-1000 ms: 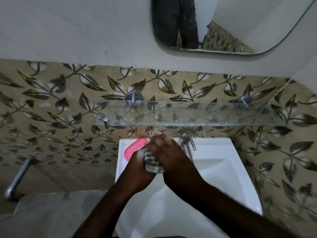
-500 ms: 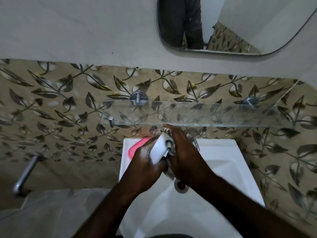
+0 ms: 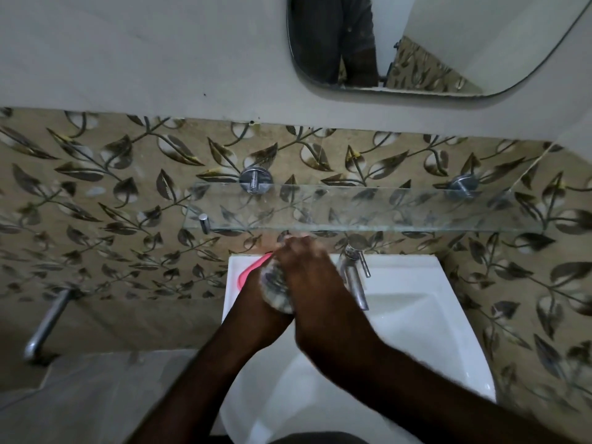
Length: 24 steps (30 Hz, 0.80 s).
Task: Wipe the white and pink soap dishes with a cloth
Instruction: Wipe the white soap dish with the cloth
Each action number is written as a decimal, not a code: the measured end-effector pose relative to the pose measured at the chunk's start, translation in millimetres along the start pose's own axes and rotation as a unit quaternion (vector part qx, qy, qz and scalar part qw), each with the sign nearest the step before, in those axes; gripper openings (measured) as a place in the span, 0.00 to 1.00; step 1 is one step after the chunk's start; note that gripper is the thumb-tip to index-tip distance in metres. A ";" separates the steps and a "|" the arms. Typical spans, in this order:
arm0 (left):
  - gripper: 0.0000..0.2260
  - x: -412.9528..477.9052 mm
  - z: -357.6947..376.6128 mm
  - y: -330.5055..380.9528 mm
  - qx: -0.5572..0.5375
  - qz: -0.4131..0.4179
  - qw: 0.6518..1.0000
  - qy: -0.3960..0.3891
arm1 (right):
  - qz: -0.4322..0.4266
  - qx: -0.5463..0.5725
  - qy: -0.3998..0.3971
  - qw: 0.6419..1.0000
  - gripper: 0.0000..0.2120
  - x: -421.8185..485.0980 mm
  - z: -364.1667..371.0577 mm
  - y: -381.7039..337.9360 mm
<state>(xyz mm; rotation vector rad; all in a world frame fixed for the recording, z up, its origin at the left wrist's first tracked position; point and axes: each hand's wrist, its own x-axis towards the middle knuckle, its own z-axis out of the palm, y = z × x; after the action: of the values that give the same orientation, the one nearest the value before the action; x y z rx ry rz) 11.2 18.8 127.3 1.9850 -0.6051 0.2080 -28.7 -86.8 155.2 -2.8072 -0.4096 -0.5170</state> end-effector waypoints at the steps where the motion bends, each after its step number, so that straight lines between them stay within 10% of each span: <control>1: 0.11 -2.6 -0.1 -1.6 0.029 0.013 0.999 0.008 | -0.047 -0.027 -0.026 0.998 0.26 -2.4 -0.5 -4.2; 8: 0.20 -0.1 1.4 8.6 -0.069 -0.031 0.997 -0.007 | 0.100 0.145 -0.039 0.984 0.28 9.2 -21.4 17.8; 13: 0.19 -10.8 1.7 2.7 -0.019 -0.053 0.998 0.031 | -0.047 0.012 -0.017 0.999 0.27 -1.4 -17.1 -11.3; 20: 0.18 3.3 1.6 9.0 -0.078 -0.043 0.996 0.020 | 0.110 0.166 -0.040 0.979 0.29 6.8 -23.6 17.1; 24: 0.18 0.2 0.9 1.8 -0.077 -0.039 0.996 0.018 | -0.009 0.022 -0.013 1.000 0.31 -4.2 -18.0 -1.8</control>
<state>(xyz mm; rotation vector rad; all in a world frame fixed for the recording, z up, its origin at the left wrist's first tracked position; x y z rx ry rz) 10.3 17.3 128.3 1.8486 -0.5044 0.1452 -38.5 -91.5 170.2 -2.7724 -0.4469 -0.4710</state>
